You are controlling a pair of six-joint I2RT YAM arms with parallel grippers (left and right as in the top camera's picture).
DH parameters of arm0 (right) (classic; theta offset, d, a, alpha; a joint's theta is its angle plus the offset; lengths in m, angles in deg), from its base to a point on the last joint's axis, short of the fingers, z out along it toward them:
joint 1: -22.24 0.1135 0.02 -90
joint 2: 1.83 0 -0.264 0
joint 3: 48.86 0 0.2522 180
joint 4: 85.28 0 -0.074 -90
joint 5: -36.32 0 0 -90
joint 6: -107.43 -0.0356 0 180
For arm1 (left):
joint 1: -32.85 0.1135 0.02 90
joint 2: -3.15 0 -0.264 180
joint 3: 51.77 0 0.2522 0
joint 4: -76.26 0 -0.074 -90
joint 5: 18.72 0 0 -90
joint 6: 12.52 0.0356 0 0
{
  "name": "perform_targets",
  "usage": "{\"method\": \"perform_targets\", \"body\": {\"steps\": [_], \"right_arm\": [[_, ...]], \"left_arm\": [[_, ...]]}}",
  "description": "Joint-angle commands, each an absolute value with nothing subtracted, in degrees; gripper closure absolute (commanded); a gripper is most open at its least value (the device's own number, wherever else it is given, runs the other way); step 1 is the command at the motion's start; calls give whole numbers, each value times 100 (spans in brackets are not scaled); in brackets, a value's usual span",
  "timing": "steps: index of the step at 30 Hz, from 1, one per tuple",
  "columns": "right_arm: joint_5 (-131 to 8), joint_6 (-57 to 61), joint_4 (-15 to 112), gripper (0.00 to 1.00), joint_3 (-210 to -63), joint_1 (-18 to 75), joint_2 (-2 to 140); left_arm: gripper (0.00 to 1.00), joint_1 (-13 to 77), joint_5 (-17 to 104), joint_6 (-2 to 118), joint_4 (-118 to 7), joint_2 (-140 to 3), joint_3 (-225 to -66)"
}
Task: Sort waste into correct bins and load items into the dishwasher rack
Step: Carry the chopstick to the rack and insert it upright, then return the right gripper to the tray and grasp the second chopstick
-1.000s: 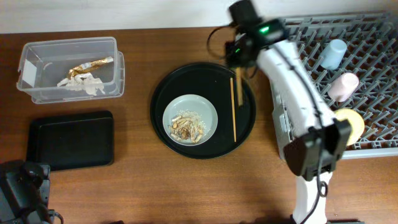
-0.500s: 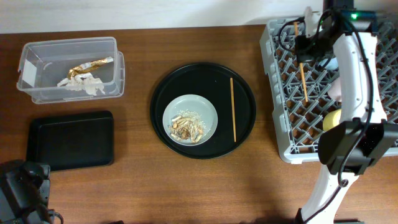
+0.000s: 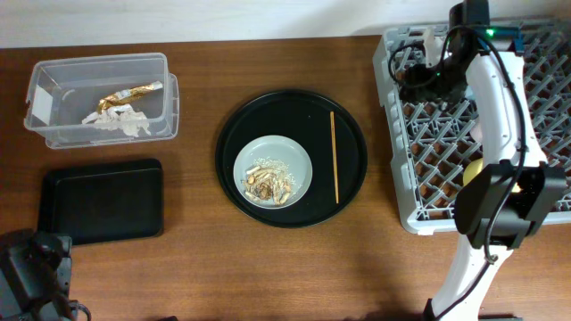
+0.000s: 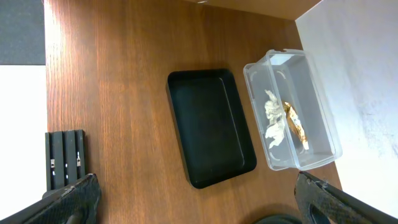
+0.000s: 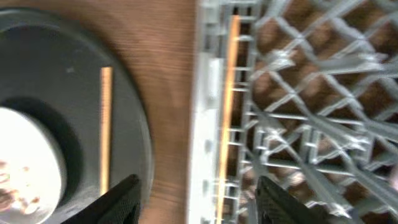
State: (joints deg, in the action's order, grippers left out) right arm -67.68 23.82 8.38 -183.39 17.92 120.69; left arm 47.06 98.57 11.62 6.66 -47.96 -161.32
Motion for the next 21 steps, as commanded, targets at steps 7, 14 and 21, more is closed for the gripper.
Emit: {"method": "perform_targets", "body": {"steps": [7, 14, 21], "right_arm": [[-5522, 1281, 945, 32, -18307, 3252, 12134], [-4958, 415, 2014, 29, -17089, 3838, 12145], [-5389, -46, 3375, 41, -15452, 4063, 12145]], "left_arm": [[1, 4726, 9938, 1094, 670, -4798, -16130], [1, 4726, 9938, 1094, 670, -4798, -16130], [1, 4726, 9938, 1094, 670, -4798, -16130]]}}
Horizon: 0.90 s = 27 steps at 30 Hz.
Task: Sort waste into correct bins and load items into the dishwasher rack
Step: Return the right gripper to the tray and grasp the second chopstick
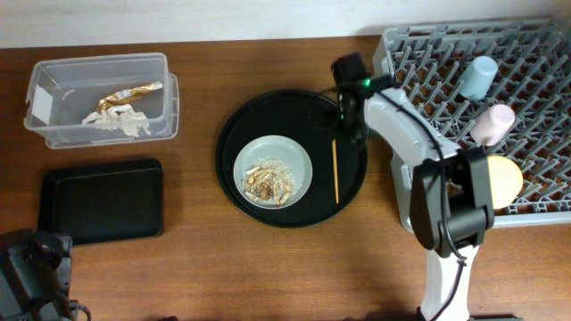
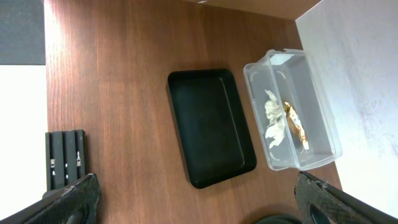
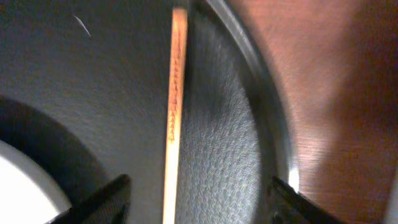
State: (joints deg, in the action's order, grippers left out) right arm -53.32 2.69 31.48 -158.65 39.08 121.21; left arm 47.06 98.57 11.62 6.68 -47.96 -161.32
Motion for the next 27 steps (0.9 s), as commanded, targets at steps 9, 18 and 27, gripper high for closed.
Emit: {"method": "perform_targets", "body": {"steps": [9, 18, 27], "right_arm": [[-4281, -308, 3518, 53, -15170, 4605, 12147], [-4250, -304, 3620, 64, -15129, 4616, 12189], [-4473, -299, 3649, 75, -15131, 4610, 12497]], "left_arm": [[1, 4726, 9938, 1094, 670, -4798, -16130], [1, 4726, 9938, 1094, 670, -4798, -16130], [1, 4726, 9938, 1094, 670, -4798, -16130]]}}
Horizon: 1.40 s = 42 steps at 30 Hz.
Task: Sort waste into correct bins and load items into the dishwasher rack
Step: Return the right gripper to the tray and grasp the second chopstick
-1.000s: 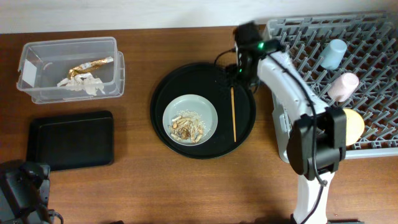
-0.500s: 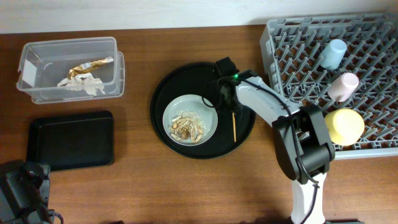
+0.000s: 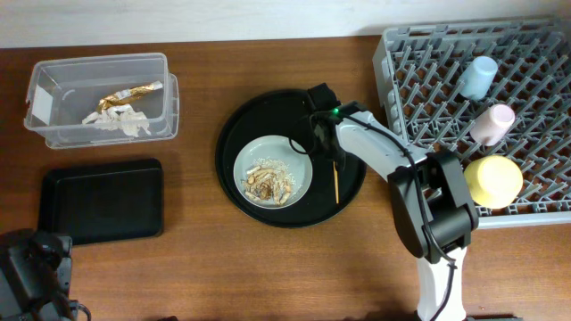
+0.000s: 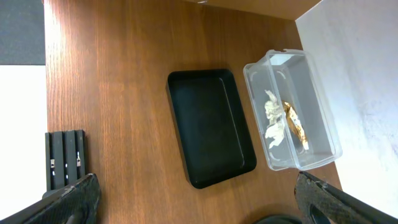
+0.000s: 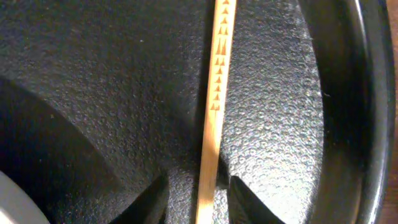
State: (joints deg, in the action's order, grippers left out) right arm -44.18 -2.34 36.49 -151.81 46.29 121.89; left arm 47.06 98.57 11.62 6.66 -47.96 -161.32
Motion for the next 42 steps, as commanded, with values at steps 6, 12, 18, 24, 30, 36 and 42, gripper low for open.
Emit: {"method": "perform_targets", "body": {"steps": [6, 12, 18, 24, 30, 36, 42], "right_arm": [[-5284, -234, 3459, 96, -15463, 4404, 12484], [-5951, -90, 2925, 96, -15964, 3928, 12449], [-6257, 535, 2073, 96, -16984, 3311, 11774], [-6742, 1110, 1406, 84, -17609, 2896, 11356], [-6632, 1051, 1953, 64, -16700, 3574, 11404], [-5592, -485, 3511, 37, -15107, 4288, 11404], [-5446, -708, 4302, 43, -14303, 4361, 11404]], "left_arm": [[1, 4726, 9938, 1094, 670, -4798, -16130], [1, 4726, 9938, 1094, 670, -4798, -16130], [1, 4726, 9938, 1094, 670, -4798, -16130], [1, 4726, 9938, 1094, 670, -4798, -16130], [1, 4726, 9938, 1094, 670, -4798, -16130], [1, 4726, 9938, 1094, 670, -4798, -16130], [1, 4726, 9938, 1094, 670, -4798, -16130]]}}
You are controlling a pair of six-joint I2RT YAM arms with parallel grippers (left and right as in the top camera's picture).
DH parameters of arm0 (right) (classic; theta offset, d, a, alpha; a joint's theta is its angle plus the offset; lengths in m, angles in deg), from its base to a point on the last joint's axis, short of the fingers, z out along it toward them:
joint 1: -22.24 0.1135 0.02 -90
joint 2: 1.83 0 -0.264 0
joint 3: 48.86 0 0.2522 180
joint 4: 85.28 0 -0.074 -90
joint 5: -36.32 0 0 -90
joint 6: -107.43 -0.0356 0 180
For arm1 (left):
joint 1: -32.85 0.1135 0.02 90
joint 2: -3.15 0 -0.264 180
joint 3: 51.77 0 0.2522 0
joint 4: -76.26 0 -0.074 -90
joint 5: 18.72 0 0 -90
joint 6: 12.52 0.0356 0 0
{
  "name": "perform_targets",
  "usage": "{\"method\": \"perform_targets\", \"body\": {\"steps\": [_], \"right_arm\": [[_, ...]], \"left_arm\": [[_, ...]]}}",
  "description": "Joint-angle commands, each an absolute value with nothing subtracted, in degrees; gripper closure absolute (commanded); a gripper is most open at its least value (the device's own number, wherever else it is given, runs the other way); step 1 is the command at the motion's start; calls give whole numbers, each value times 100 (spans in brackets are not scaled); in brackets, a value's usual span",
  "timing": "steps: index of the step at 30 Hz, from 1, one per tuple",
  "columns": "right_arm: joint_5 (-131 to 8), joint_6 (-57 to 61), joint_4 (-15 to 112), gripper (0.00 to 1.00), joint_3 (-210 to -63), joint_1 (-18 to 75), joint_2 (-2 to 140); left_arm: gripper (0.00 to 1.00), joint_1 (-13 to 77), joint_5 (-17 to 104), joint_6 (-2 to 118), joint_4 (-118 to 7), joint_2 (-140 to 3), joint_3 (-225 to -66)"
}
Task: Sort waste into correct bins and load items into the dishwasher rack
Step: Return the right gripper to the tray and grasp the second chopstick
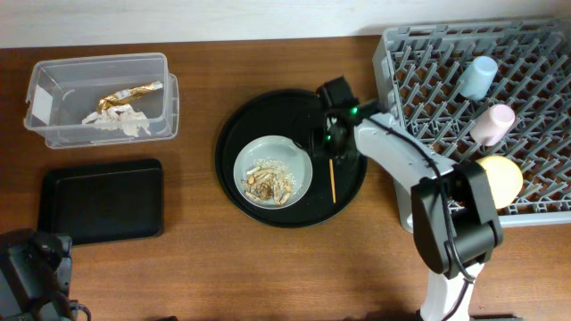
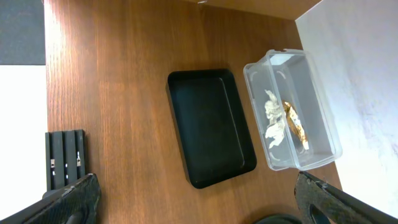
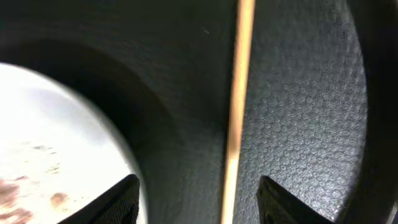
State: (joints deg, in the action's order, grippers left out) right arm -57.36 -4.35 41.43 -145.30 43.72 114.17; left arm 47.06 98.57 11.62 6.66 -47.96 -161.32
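A wooden chopstick point(image 3: 237, 112) lies on the round black tray point(image 1: 259, 120), right of the pale plate point(image 1: 287, 152) that holds food scraps. My right gripper point(image 3: 205, 202) hovers low over it, open, one finger on each side of the stick and not touching it; from overhead the right gripper point(image 1: 330, 147) covers the stick's upper half. The grey dishwasher rack point(image 1: 428, 98) stands to the right. My left gripper point(image 2: 199, 202) is open and empty, high over the table's left end.
A clear bin point(image 1: 53, 80) with wrappers stands at the far left, a black rectangular tray point(image 1: 100, 201) in front of it. In the rack sit a blue cup point(image 1: 477, 76), a pink cup point(image 1: 492, 123) and a yellow bowl point(image 1: 501, 178).
My right gripper's fingers stood close on either side of the chopstick; now they are wide apart. The stick still lies on the tray, slightly tilted. The left arm has not moved.
My right gripper was first at the rack's left edge, where another chopstick lay. Then it was over the tray by the remaining chopstick's far end, then low over the stick with narrow fingers. Now it is open above it, stick on the tray.
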Motion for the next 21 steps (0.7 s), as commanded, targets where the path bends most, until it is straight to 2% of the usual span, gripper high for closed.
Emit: {"method": "perform_targets", "body": {"steps": [1, 4, 7, 19, 21], "right_arm": [[-5446, -708, 4352, 47, -14226, 4361, 11404], [-5446, -710, 4438, 63, -14088, 4363, 11404], [-5330, -710, 4462, 73, -14036, 4367, 11407], [-4934, -708, 4471, 74, -14038, 4638, 11780], [-4941, -710, 4451, 78, -14060, 4671, 11780]], "left_arm": [[1, 4726, 9938, 1094, 670, -4798, -16130], [1, 4726, 9938, 1094, 670, -4798, -16130], [1, 4726, 9938, 1094, 670, -4798, -16130], [1, 4726, 9938, 1094, 670, -4798, -16130], [1, 4726, 9938, 1094, 670, -4798, -16130]]}}
